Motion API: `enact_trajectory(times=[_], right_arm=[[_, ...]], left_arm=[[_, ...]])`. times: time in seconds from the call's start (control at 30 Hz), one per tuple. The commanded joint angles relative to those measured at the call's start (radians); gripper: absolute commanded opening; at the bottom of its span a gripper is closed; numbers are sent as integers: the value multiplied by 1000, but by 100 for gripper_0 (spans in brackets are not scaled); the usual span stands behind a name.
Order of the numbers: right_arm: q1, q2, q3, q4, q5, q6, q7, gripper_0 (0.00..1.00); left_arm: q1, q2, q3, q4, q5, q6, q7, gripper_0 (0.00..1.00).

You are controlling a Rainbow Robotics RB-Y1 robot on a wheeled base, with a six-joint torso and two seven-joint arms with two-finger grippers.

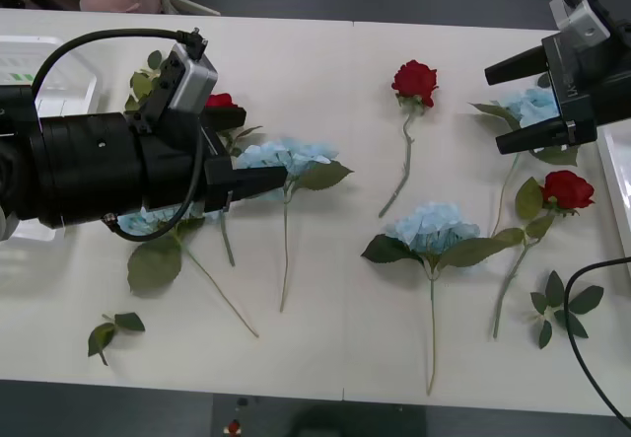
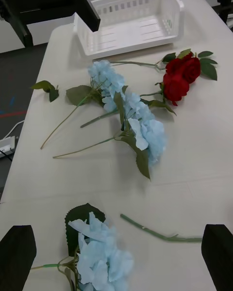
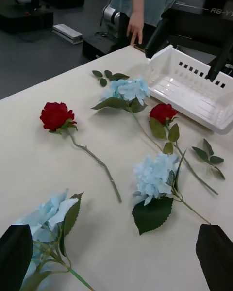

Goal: Put the red flowers into the right box and the blue flowers into the left box

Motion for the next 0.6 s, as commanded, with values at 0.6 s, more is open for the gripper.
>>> enact_trajectory(times=[0.6], right_arm=[[-25,-10,0,-23,4,0,9,100]], left_arm=[[-4,12,19,-29,10,-13,30,100]])
